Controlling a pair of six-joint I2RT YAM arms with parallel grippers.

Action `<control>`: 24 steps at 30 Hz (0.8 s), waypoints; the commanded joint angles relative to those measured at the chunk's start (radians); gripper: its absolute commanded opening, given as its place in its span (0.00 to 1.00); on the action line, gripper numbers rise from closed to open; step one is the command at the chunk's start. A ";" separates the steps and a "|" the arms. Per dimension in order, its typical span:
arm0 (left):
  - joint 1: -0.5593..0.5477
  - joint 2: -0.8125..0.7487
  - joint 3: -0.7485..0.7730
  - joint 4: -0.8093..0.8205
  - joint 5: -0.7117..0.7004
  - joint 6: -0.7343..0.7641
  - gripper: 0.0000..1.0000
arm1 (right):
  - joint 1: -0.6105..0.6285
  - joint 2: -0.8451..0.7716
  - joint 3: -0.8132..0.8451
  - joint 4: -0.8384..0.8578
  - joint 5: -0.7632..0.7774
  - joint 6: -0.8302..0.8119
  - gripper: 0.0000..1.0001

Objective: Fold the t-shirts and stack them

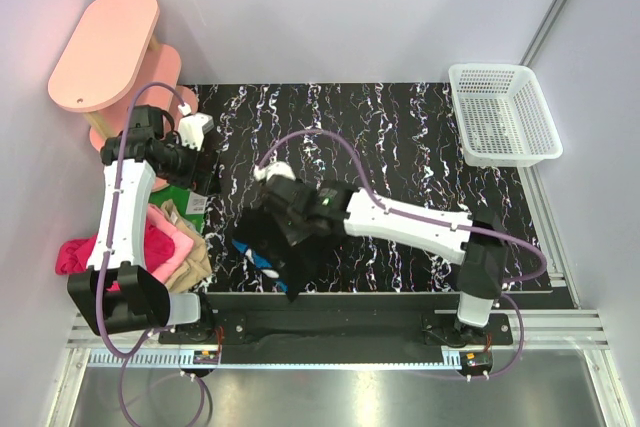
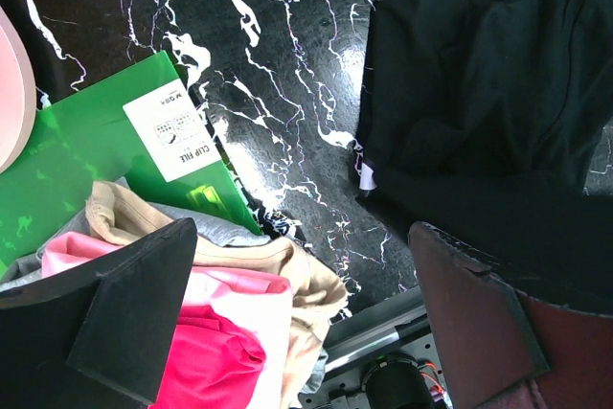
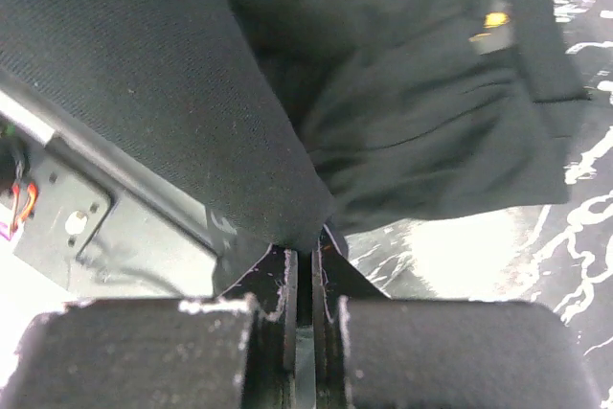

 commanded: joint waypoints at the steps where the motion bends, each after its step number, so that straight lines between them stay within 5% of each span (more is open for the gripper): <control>1: -0.004 0.010 0.034 0.007 0.029 -0.006 0.99 | -0.079 -0.104 -0.026 0.127 -0.087 -0.004 0.00; 24: -0.011 0.018 -0.004 0.006 0.038 0.031 0.99 | -0.498 0.095 -0.140 0.334 -0.377 -0.096 0.00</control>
